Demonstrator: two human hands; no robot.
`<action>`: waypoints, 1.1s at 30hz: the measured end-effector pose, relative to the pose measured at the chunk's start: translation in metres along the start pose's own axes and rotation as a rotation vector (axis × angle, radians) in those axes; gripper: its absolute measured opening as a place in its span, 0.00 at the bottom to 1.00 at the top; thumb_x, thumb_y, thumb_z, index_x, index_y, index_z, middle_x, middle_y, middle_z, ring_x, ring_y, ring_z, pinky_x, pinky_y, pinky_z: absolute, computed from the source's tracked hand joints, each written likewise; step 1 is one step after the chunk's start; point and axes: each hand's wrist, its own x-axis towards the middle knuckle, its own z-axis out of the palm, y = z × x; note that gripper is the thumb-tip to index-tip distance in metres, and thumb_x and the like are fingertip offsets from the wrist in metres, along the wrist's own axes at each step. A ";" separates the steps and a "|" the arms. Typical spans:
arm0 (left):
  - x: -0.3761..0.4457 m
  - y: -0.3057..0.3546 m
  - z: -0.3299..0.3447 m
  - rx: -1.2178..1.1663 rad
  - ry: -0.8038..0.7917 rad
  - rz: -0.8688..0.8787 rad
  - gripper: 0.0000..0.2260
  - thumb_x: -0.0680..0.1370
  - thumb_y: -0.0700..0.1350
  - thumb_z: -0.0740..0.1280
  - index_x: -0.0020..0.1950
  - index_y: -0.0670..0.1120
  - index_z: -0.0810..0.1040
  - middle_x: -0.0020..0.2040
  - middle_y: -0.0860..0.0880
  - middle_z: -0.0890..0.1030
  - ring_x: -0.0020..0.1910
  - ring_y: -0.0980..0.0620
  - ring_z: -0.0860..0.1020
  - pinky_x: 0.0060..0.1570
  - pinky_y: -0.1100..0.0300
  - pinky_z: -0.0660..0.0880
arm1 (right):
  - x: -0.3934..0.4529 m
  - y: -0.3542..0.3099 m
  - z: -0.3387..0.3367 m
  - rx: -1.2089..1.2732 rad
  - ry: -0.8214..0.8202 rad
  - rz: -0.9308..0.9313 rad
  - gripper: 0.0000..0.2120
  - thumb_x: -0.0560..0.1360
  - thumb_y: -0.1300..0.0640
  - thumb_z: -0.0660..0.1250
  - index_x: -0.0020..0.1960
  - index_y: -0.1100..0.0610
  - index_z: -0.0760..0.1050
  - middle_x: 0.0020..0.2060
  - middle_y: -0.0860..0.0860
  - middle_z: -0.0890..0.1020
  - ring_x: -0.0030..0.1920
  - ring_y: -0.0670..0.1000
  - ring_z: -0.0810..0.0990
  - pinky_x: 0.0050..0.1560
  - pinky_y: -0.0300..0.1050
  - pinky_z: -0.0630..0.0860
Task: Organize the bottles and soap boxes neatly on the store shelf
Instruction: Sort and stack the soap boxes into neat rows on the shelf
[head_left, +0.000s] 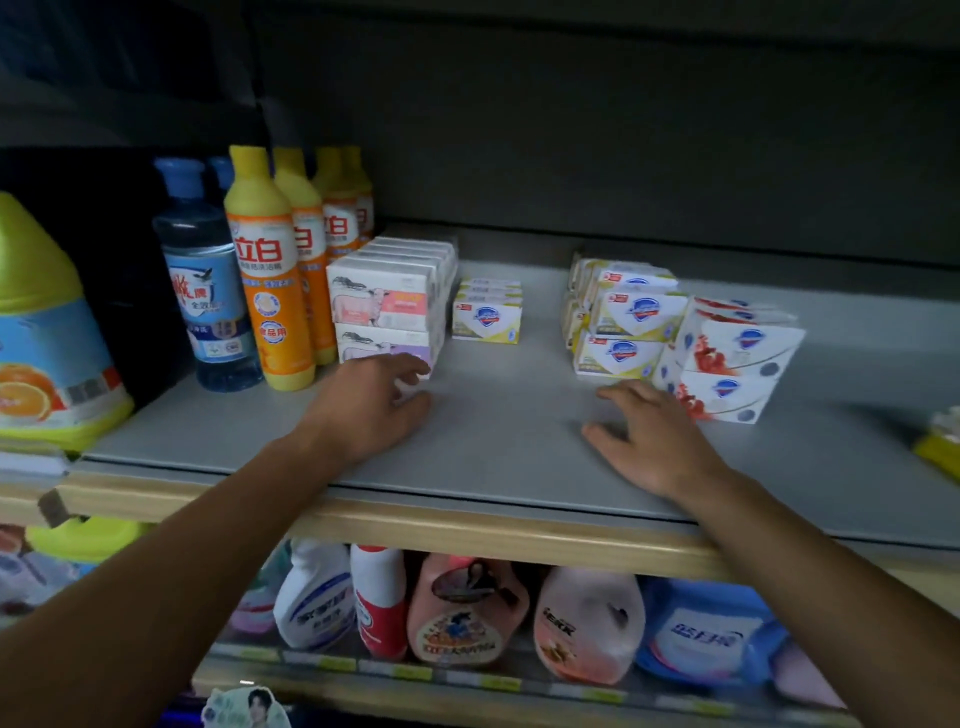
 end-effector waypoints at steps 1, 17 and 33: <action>0.003 0.008 0.002 -0.054 0.021 0.009 0.14 0.76 0.49 0.70 0.60 0.50 0.80 0.53 0.52 0.83 0.43 0.53 0.80 0.48 0.62 0.74 | -0.004 0.008 -0.002 -0.017 -0.014 0.012 0.28 0.77 0.39 0.61 0.73 0.52 0.67 0.71 0.50 0.69 0.71 0.53 0.65 0.71 0.44 0.60; 0.117 0.146 0.081 -0.213 0.106 0.105 0.21 0.74 0.52 0.72 0.64 0.47 0.76 0.54 0.48 0.78 0.48 0.50 0.76 0.49 0.60 0.70 | -0.008 0.025 0.012 0.016 0.032 0.038 0.28 0.74 0.34 0.56 0.66 0.49 0.72 0.64 0.49 0.73 0.66 0.55 0.69 0.68 0.49 0.63; 0.156 0.154 0.117 -0.402 0.100 -0.148 0.21 0.71 0.60 0.73 0.51 0.48 0.69 0.44 0.53 0.80 0.45 0.52 0.76 0.39 0.60 0.69 | -0.006 0.026 0.013 0.054 0.046 0.040 0.27 0.73 0.34 0.53 0.64 0.48 0.72 0.61 0.47 0.73 0.63 0.54 0.68 0.65 0.49 0.63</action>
